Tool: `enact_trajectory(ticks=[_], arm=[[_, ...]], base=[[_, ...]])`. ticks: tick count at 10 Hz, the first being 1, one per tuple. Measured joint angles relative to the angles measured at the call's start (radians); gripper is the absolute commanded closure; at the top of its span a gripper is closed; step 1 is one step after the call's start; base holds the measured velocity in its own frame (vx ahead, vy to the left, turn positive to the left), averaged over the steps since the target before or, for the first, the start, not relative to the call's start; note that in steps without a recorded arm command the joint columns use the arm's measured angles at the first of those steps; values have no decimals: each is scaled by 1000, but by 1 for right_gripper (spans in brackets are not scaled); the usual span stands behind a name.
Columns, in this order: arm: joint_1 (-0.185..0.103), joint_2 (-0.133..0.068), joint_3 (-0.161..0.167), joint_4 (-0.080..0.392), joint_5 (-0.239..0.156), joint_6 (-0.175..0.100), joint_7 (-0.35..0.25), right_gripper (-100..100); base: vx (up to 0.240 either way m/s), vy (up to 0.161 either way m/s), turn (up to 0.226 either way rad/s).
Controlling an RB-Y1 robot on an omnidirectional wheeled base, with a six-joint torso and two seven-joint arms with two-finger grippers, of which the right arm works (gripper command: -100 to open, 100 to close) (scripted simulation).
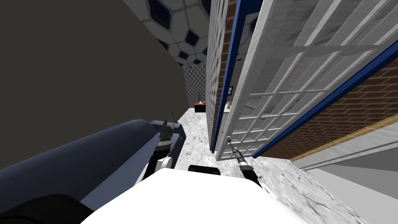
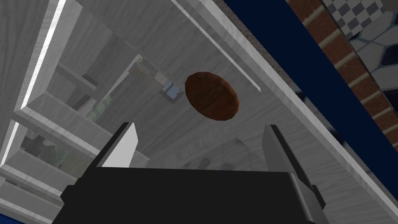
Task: Pull the door open
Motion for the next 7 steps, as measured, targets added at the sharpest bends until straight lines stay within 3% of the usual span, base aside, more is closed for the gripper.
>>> enact_trajectory(ticks=[7], arm=[[29,-21,5,-12,56,-49,175,-100]], base=[[-7,-3,-33]])
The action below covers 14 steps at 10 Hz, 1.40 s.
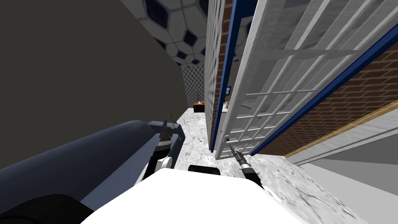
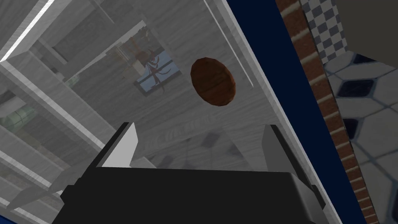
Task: Pull the door open
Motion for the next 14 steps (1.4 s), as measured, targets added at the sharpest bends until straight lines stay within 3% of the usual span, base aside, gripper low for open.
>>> enact_trajectory(ticks=[14], arm=[[49,-40,10,-13,108,-96,340,-100]], base=[[-6,-4,-34]])
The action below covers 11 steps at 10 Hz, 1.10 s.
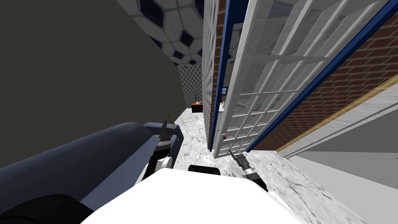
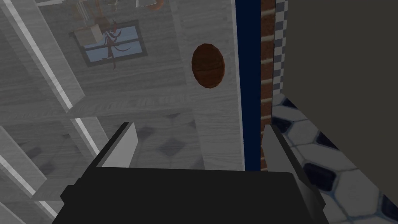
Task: Pull the door open
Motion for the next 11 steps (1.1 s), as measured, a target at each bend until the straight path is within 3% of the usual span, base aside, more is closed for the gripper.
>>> enact_trajectory(ticks=[5,9,11], arm=[[16,-14,3,-4,37,-32,106,-100],[16,-12,-28,6,24,-26,113,-100],[1,-10,-56,43,13,-30,119,-100]], base=[[-4,-4,-24],[161,70,198],[194,17,189]])
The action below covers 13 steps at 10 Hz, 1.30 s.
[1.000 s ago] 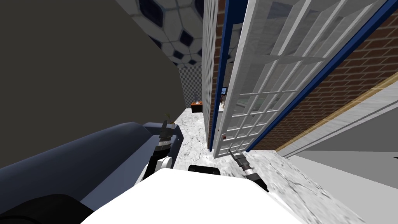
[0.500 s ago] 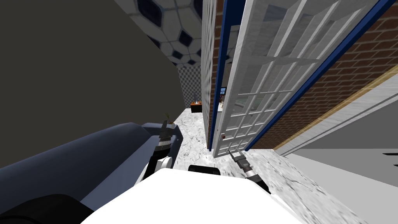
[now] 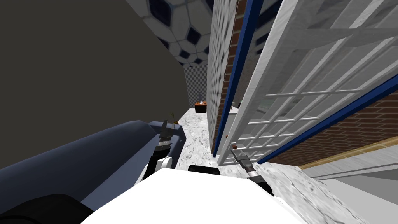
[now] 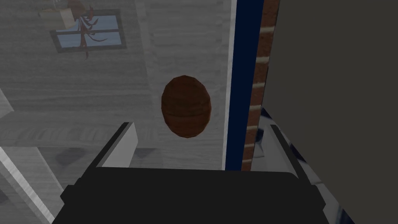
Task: Pull the door open
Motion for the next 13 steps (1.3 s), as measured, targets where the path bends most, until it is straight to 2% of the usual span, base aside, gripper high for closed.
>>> enact_trajectory(ticks=[1,2,8,13], arm=[[2,1,-12,-2,-5,5,1,-100],[2,2,-13,-3,-5,7,1,100],[3,0,-13,0,-5,9,1,100],[-6,2,-5,0,-32,21,-86,100]], base=[[91,14,19],[-10,-6,-22],[-19,-8,8],[-59,-25,59]])
